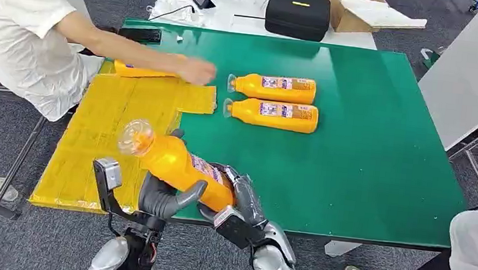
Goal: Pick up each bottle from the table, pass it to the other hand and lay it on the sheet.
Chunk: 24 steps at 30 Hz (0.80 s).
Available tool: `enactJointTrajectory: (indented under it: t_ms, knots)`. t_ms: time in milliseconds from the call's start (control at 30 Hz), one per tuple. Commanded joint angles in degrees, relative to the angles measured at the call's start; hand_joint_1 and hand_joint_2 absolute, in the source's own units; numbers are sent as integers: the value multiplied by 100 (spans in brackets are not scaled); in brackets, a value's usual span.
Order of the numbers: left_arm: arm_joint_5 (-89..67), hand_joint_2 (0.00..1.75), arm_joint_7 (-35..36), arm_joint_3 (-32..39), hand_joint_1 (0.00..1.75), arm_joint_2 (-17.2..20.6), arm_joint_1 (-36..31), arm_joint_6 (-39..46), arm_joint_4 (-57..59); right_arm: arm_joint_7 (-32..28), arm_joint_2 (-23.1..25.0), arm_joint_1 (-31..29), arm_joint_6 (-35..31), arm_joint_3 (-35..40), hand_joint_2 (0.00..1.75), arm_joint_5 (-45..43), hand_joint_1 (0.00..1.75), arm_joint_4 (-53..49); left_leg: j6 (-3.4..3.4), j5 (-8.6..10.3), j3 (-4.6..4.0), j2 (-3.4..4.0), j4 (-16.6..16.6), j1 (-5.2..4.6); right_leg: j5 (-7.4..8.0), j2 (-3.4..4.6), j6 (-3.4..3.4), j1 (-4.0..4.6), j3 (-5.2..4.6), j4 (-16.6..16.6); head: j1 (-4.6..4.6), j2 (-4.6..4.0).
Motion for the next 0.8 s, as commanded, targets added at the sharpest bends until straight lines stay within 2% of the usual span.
enactJointTrajectory:
  t_ms: [33,67,100,133,167,267,333,400,433,467,600,700,733,767,800]
  knots:
    - [-50,175,-73,54,91,8,-326,61,543,8,-70,-214,104,418,175,-63,175,226,4,-6,25,4,-5,-2,-6,-4,-7,2,24,-4,-2,2]
    - [-81,175,-126,79,84,16,-347,51,533,17,-89,-228,146,488,175,-72,175,235,4,-3,17,5,-5,-3,-3,-2,-6,0,16,-3,-2,0]
    - [-159,175,-199,88,136,17,-364,99,515,20,-92,-222,162,524,175,-74,175,245,5,-9,34,7,-5,-3,-9,-2,-10,0,32,-3,0,0]
    - [-251,175,-275,105,161,12,-376,200,504,15,-87,-220,167,545,175,-69,175,254,4,-6,24,6,-5,-2,-6,-2,-9,2,23,-3,0,0]
    - [-260,175,-288,134,175,-4,-385,217,490,16,-90,-216,179,584,175,-72,175,261,3,-4,16,3,-4,-2,-4,-3,-7,1,16,-2,0,0]
    - [-212,175,-332,184,175,-4,-327,125,339,30,-94,-219,168,609,175,-149,161,299,3,-2,11,2,-4,0,-2,-3,-6,2,10,-3,0,2]
    - [258,175,-186,207,175,9,-225,-416,143,43,-81,-236,192,546,175,-243,134,399,5,-6,24,3,-4,-2,-7,-5,-8,2,23,-3,-2,0]
    - [503,175,-86,210,175,28,-177,-681,-1,47,-54,-267,233,522,175,-277,75,461,6,-11,33,6,-4,-3,-10,-4,-9,1,31,-2,0,0]
    - [551,175,-62,193,175,50,-141,-749,-112,50,-35,-283,237,506,175,-288,19,501,5,-9,27,10,-3,-2,-7,1,-8,2,23,-2,0,0]
    - [671,175,-21,185,175,80,-99,-901,-214,51,-3,-278,241,472,175,-312,0,541,4,-5,16,6,-3,-2,-5,-1,-6,1,15,-2,0,2]
    - [894,175,52,267,175,100,-34,-1104,-298,44,39,-228,269,442,175,-350,0,549,2,-3,9,6,-4,-1,-2,1,-5,2,8,-3,0,2]
    - [585,175,-110,415,175,68,-87,-761,-202,-8,33,-151,8,390,175,-254,0,468,2,-2,7,3,-4,1,-1,-2,-5,3,8,-4,2,0]
    - [399,175,-198,549,175,45,-90,-448,-197,-396,71,-38,-805,228,0,-21,0,311,5,-8,26,4,-5,-3,-8,-4,-8,1,25,-2,0,0]
    - [318,175,-180,738,175,8,-69,-43,-277,-728,131,143,-1826,49,0,130,0,-41,4,-5,19,3,-5,-3,-6,-4,-7,0,17,-3,0,0]
    - [314,175,-159,809,175,49,-47,25,-369,-721,59,203,-1945,41,0,96,0,-281,4,-10,29,3,-3,0,-11,-6,-11,4,27,-1,-2,0]
